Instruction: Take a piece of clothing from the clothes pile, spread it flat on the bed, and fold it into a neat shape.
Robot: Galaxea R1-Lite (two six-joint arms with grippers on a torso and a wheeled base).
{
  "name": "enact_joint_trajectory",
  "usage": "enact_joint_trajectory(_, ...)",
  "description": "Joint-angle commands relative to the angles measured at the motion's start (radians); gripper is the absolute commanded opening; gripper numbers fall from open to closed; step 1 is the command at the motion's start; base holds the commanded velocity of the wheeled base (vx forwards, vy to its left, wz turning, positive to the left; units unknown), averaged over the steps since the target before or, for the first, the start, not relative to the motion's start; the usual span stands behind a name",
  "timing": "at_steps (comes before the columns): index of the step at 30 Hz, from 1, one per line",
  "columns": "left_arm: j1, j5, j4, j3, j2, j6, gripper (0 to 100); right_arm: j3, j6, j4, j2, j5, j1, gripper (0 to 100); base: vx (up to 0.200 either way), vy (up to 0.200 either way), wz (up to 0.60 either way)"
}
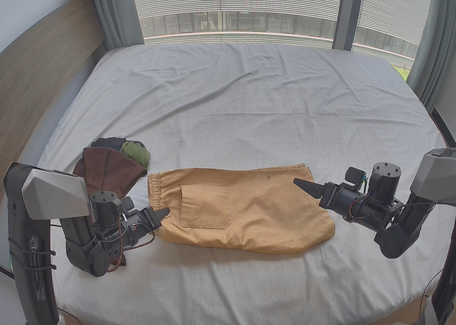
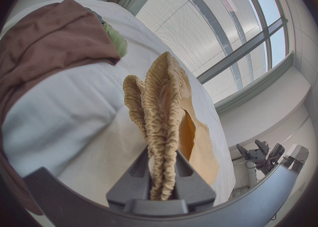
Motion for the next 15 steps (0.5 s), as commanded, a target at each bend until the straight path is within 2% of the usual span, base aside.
enact_joint_trajectory(1, 0.041, -0.016, -0.017, 0.046, -0.047, 0.002, 0, 0.001, 0.0, 0.0, 0.01, 0.0, 0.011, 100, 0.0, 0.0, 0.0)
enact_joint_trajectory(6, 0.069, -0.03, -0.04, 0.08, -0.061, 0.005, 0, 0.005, 0.0, 0.0, 0.01, 0.0, 0.013, 100, 0.0, 0.0, 0.0)
enact_joint_trajectory(15, 0.054, -0.03, -0.056, 0.079, -0.064, 0.005, 0, 0.011, 0.0, -0.02, 0.018, 0.001, 0.013, 100, 0.0, 0.0, 0.0)
